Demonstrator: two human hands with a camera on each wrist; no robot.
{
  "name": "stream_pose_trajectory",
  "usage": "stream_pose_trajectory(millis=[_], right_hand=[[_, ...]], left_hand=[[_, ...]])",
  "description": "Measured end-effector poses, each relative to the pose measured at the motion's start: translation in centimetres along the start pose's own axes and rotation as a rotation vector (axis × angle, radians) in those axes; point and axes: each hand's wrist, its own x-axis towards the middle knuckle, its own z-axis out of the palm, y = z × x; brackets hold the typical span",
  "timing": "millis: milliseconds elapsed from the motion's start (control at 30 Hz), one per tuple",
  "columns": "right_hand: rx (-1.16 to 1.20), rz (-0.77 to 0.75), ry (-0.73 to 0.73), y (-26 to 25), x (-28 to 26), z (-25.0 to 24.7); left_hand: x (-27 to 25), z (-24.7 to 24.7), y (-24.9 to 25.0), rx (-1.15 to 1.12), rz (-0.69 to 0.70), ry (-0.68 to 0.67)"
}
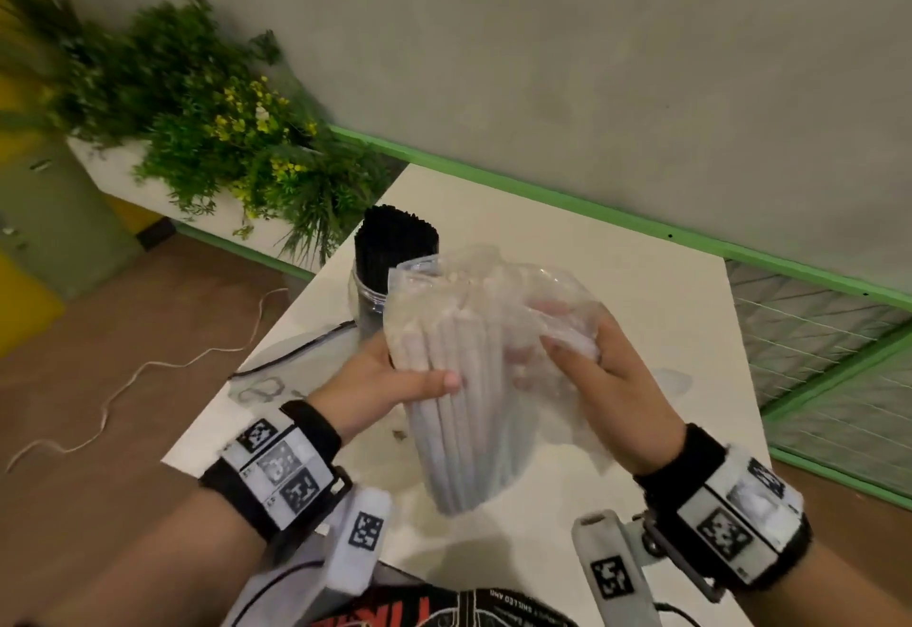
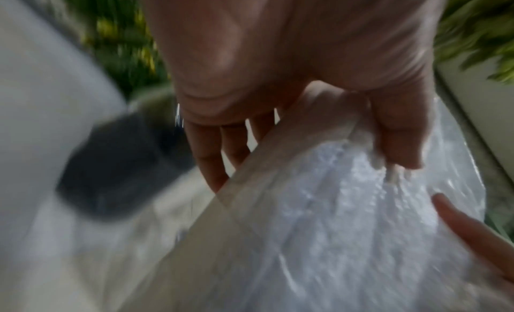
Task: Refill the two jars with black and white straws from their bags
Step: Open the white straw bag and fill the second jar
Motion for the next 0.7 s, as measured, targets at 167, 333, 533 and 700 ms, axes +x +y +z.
stream_pose_trajectory(millis=[167, 333, 533, 700], right_hand=[[-0.03, -0.016, -0.172, -1.2, 4.1, 5.6], [-0.092, 0.006, -0.265, 0.5, 6.6, 10.2], [-0.427, -0.019, -0.25, 3.7, 6.3, 12.3], [-0.489, -0.032, -0.091, 4.5, 6.0, 12.4]], left_hand=[[-1.4, -7.4, 3.7, 0.149, 0.061, 0.083], [-0.9, -13.4, 3.0, 0.305, -0.042, 0.067], [-0.3, -15.9, -1.7, 0.339, -0.164, 0.083], [2.3, -15.5, -2.1, 0.311, -0.06, 0.071]])
